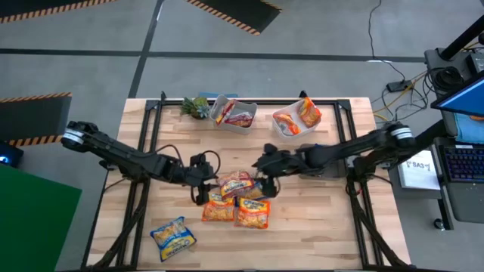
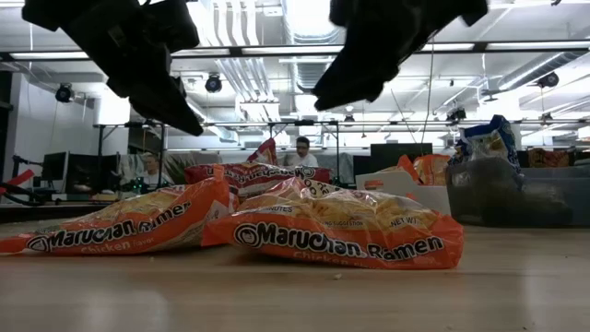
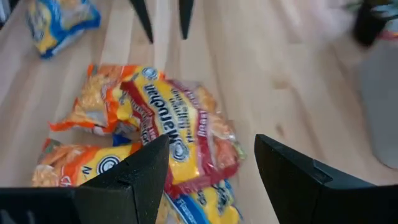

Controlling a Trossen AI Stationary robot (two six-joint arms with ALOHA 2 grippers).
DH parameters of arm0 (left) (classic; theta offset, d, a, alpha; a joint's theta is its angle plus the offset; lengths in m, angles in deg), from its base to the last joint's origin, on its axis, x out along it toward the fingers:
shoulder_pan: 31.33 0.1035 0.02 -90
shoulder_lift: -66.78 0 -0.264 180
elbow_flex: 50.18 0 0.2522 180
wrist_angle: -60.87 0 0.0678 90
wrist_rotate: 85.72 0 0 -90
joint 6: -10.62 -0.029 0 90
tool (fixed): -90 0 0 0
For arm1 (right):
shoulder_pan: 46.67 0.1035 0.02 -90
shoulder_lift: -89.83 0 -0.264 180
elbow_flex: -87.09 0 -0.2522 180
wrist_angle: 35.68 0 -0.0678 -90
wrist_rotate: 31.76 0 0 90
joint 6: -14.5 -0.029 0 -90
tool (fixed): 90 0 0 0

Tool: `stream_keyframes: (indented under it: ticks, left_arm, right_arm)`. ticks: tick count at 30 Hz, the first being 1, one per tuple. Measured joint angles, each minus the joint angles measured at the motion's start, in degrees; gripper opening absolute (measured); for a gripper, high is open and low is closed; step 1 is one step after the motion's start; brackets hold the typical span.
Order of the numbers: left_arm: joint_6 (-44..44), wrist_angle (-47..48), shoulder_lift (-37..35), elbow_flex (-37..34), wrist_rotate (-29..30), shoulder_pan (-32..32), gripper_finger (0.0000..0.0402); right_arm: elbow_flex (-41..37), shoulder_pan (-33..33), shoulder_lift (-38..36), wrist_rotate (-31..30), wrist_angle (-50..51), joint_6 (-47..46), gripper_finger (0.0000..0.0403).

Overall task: Sort Maruchan noodles
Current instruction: Put the red noodle pack into the gray bin

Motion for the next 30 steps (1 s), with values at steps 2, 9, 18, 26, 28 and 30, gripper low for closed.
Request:
stream_keyframes:
  ticks: [2, 9, 18, 26, 28, 30]
  left_arm:
    - [0.2, -0.1, 0.0, 0.0, 0.4, -0.3, 0.0136]
    - [-0.4, -0.1, 0.0, 0.2, 1.3, -0.4, 0.0136]
    - [-0.6, 0.0, 0.0, 0.2, 2.0, -0.4, 0.0136]
    - [-0.7, 0.0, 0.0, 0.2, 2.3, -0.4, 0.0136]
    - [-1.4, 0.0, 0.0, 0.4, 4.3, -0.4, 0.0136]
    - [-2.8, -0.2, 0.0, 1.0, 6.5, -0.4, 0.0136]
  right_arm:
    - [2.3, 0.0, 3.4, 2.0, 0.2, 1.3, 0.0226]
    - [10.9, 0.4, 14.2, 6.6, 1.8, 5.4, 0.0226]
    - [18.6, 0.8, 22.0, 6.7, 6.6, 9.6, 0.0226]
    - [18.8, 0.7, 23.2, 6.1, 7.2, 9.8, 0.0226]
    - [18.8, 0.7, 23.9, 6.1, 6.8, 9.9, 0.0223]
    - [18.8, 0.7, 25.1, 6.1, 5.9, 9.9, 0.0215]
